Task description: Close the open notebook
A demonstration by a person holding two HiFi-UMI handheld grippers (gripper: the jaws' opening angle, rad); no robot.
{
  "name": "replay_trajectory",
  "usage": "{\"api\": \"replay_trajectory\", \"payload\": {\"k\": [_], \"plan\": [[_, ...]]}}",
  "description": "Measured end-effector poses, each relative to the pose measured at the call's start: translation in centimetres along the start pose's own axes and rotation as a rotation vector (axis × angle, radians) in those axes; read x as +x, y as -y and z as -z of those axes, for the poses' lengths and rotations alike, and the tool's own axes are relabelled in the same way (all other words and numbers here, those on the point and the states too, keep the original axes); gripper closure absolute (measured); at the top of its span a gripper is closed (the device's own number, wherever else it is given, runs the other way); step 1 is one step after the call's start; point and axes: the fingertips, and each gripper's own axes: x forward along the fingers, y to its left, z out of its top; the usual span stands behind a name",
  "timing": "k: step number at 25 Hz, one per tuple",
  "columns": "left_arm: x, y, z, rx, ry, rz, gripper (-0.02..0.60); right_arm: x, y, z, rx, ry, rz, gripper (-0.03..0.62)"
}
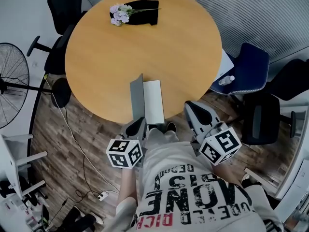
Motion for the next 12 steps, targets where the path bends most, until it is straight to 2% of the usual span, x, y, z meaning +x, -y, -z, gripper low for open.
{"api": "replay_trajectory", "payload": {"k": [12], "plan": [[1.6, 0.9, 1.0, -0.001, -0.023, 0.020, 0.565, -0.3, 0.3, 0.4, 0.003, -0.007, 0.004, 0.582]]}}
